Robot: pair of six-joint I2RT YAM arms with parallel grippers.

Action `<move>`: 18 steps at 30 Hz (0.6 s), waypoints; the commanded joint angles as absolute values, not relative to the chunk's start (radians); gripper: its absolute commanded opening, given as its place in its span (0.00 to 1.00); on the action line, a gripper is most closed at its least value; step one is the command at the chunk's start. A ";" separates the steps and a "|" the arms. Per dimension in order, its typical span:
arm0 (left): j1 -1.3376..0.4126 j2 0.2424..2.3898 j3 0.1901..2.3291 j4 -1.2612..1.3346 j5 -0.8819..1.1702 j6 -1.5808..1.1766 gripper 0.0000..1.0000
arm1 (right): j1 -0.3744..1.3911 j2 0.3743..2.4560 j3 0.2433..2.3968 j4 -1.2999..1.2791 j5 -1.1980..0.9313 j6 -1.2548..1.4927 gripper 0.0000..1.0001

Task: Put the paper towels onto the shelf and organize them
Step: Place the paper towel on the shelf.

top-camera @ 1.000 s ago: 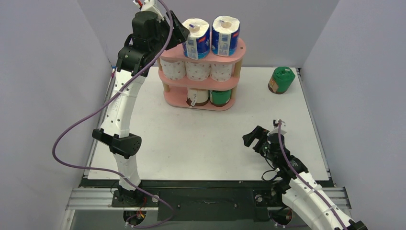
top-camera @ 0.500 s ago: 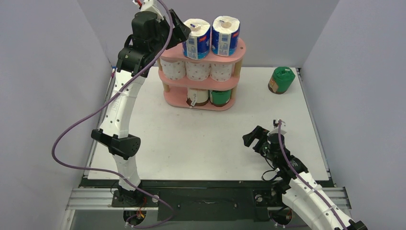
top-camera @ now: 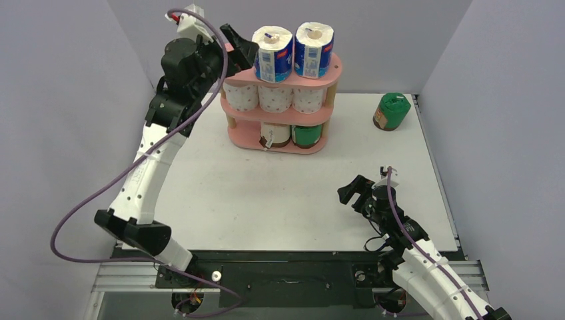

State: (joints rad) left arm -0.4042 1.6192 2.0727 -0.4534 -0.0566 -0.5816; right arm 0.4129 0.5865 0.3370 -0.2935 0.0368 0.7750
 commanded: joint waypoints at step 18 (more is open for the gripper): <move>-0.367 1.412 1.524 0.221 0.286 -0.317 0.96 | 0.410 0.557 0.350 -0.292 0.052 0.771 0.82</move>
